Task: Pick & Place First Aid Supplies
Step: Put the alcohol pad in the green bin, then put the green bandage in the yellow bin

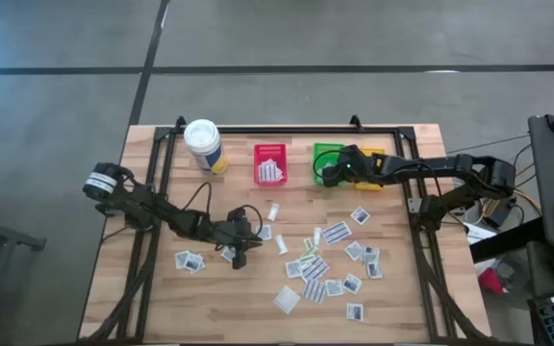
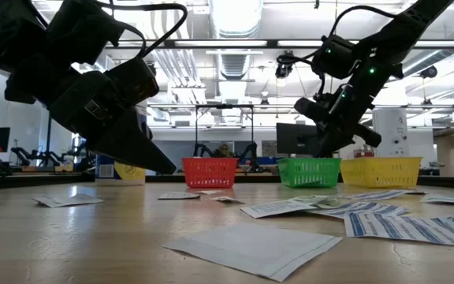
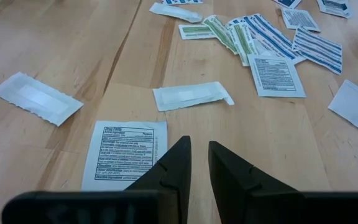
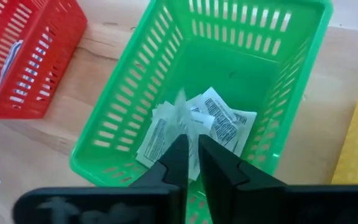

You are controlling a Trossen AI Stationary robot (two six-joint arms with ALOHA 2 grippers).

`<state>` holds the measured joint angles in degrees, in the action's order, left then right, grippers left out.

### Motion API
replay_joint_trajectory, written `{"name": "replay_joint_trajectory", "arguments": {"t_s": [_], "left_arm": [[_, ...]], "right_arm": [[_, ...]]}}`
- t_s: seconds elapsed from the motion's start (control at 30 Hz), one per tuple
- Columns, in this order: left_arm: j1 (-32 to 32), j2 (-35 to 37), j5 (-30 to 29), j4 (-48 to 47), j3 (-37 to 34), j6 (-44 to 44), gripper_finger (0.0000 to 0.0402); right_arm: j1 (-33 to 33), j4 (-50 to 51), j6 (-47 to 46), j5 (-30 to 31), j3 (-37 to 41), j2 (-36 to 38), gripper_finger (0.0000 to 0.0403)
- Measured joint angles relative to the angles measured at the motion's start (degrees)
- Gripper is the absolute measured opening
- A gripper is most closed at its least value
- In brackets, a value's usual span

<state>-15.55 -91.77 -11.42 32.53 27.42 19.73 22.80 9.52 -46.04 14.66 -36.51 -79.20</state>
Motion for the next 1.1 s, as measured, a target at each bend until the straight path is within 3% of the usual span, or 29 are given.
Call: {"name": "replay_joint_trajectory", "arguments": {"t_s": [0.27, 0.53, 1.1], "left_arm": [[-0.17, -0.02, 1.04, 1.24, 0.0, -0.13, 0.0064], [-1.05, -0.02, 3.41, 8.05, 0.23, -2.95, 0.0064], [-1.4, -0.02, 3.45, 7.67, 1.27, -3.56, 0.0064]], "right_arm": [[2.02, 0.05, 0.19, 0.31, -0.06, 1.16, 0.0089], [0.71, 0.41, 2.13, -3.65, -1.71, 5.51, 0.0104], [-24.63, 0.48, -0.28, -4.02, -2.45, 6.05, 0.0069]]}}
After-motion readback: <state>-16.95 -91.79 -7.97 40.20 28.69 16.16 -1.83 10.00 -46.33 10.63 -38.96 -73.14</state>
